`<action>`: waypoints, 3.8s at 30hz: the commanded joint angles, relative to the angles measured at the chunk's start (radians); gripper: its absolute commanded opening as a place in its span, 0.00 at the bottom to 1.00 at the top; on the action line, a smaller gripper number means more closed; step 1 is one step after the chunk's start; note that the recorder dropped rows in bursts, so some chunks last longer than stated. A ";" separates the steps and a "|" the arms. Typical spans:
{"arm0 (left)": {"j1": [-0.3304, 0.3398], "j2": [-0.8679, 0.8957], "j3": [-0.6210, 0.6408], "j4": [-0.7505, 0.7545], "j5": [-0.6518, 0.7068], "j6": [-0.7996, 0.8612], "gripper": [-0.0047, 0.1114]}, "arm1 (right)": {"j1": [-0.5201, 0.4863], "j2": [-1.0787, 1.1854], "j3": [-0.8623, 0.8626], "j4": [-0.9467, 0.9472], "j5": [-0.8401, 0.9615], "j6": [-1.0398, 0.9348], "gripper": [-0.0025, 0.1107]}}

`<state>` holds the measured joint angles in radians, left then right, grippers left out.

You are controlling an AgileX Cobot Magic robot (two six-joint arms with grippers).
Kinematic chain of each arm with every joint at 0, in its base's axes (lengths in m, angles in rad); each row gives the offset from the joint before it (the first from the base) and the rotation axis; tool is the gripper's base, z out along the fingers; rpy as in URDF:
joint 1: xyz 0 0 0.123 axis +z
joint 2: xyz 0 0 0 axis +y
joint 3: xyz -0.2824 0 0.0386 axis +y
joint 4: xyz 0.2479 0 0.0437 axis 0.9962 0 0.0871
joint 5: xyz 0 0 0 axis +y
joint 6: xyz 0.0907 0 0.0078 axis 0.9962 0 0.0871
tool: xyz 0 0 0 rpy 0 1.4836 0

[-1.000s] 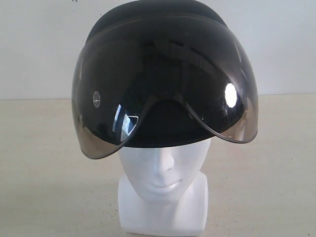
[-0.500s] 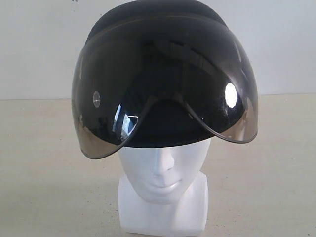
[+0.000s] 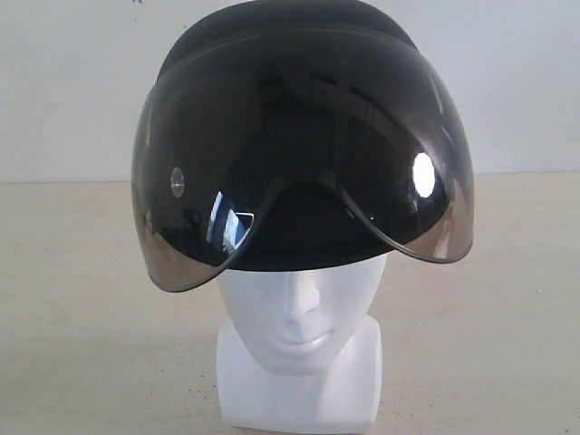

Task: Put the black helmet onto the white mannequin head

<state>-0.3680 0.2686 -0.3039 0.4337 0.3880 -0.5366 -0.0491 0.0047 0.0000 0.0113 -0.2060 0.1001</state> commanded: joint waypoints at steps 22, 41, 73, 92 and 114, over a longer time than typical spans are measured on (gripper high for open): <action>-0.001 0.398 -0.599 -0.245 0.240 0.105 0.08 | 0.002 0.778 -0.789 0.423 1.120 -0.176 0.02; -0.001 0.732 -0.790 -1.065 0.081 0.888 0.08 | 0.033 1.133 -1.352 1.057 1.414 -0.509 0.02; -0.001 0.795 -0.788 -1.111 0.195 0.934 0.08 | 0.258 1.192 -1.276 0.982 1.252 -0.544 0.02; -0.001 0.855 -0.788 -1.158 0.295 0.987 0.08 | 0.258 1.192 -1.276 0.888 1.358 -0.483 0.02; -0.001 0.855 -0.788 -1.140 0.400 1.027 0.08 | 0.360 1.192 -1.173 0.783 1.312 -0.439 0.02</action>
<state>-0.3619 1.1078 -1.1001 -0.7223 0.7240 0.4840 0.2924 1.1720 -1.2045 0.9054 1.0617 -0.3531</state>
